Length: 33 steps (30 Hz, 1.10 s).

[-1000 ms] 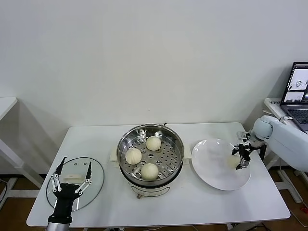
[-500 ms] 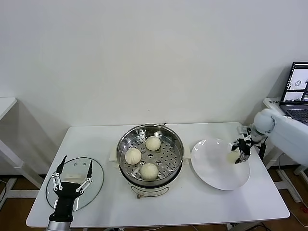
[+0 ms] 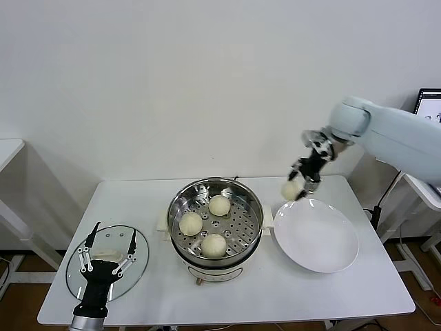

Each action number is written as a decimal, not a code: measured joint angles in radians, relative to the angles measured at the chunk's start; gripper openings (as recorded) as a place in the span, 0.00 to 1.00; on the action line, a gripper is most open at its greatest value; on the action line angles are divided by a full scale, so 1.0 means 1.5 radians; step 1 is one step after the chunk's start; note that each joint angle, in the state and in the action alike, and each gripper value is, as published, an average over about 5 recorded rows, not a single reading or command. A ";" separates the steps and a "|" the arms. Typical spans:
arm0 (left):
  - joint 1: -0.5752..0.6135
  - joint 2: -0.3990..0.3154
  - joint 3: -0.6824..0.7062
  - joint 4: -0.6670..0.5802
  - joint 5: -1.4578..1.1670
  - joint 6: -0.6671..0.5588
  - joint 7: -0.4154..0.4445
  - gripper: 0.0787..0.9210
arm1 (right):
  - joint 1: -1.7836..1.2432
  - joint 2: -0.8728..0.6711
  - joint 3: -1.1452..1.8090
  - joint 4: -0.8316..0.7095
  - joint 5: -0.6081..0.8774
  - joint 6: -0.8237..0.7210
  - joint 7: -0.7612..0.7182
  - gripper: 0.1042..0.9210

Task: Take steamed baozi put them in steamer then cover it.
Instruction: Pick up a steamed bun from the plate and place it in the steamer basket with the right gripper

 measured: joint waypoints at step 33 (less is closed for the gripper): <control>-0.011 0.000 -0.002 0.009 -0.007 -0.002 -0.005 0.88 | 0.032 0.247 -0.160 0.071 0.068 -0.080 0.102 0.70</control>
